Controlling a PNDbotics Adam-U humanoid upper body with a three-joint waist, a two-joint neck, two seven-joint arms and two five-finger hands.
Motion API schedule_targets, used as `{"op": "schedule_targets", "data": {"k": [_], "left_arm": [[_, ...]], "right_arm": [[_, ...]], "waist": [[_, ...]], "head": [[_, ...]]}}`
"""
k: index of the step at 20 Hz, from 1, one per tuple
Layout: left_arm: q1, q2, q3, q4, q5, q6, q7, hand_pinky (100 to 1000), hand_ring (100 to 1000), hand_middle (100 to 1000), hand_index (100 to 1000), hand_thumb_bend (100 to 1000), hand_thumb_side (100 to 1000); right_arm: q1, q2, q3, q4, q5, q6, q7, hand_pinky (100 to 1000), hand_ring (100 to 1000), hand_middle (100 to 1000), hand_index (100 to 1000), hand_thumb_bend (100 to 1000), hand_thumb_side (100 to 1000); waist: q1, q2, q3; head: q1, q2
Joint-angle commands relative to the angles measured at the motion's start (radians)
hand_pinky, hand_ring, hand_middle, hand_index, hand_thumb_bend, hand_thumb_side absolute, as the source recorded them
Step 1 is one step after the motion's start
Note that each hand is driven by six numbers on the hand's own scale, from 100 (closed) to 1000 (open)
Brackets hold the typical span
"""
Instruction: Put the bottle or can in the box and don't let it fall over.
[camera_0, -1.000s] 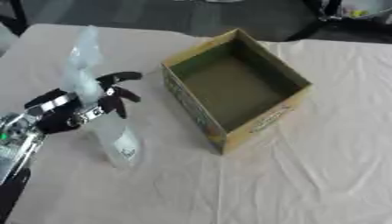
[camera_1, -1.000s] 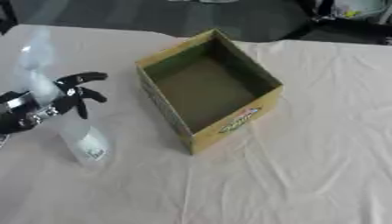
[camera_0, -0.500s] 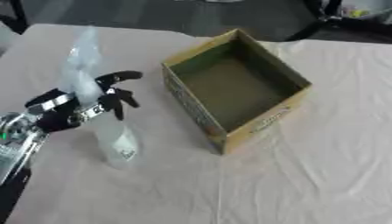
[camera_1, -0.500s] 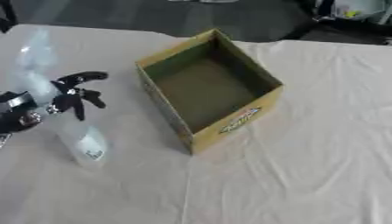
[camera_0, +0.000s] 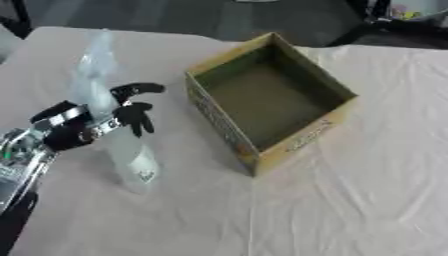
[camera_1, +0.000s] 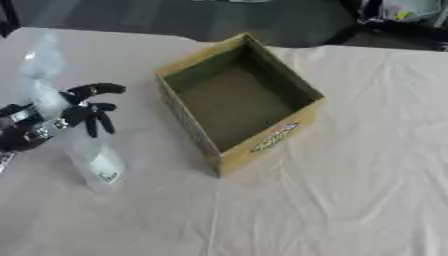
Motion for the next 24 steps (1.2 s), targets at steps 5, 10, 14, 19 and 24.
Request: {"op": "schedule_targets", "data": {"k": [5,10,14,19,24], "left_arm": [[-0.012,0.01,0.003,-0.005,0.003,0.013,0.01,1000,480,811,190,100,772],[-0.015,0.007,0.001,-0.004,0.008,0.016,0.026,919,442,776,173,100,761],[-0.015,0.005,0.0,-0.003,0.009,0.021,0.033,820,400,746,165,100,759],[-0.016,0.003,-0.002,0.0,0.019,0.024,0.04,702,370,729,155,100,742],[-0.014,0.0,-0.004,0.004,0.021,0.025,0.047,670,348,707,145,100,734]], "right_arm": [[0.002,-0.01,-0.007,-0.011,-0.004,-0.008,-0.005,921,998,1000,918,100,523],[-0.001,-0.01,-0.004,-0.011,-0.004,-0.005,-0.002,922,998,1000,919,100,523],[-0.001,-0.011,-0.005,-0.011,-0.006,-0.007,-0.001,922,998,1000,919,100,523],[0.0,-0.012,-0.006,-0.011,-0.01,-0.008,0.0,923,998,1000,919,100,523],[0.001,-0.012,-0.007,-0.011,-0.012,-0.011,0.002,923,997,1000,919,100,523]], "waist": [[0.001,-0.006,-0.001],[0.002,-0.005,-0.001],[0.003,-0.006,-0.002],[0.003,-0.008,-0.004],[0.002,-0.009,-0.004]], "head": [[-0.002,-0.011],[-0.002,-0.013],[-0.003,-0.014],[-0.003,-0.018],[-0.005,-0.018]]}}
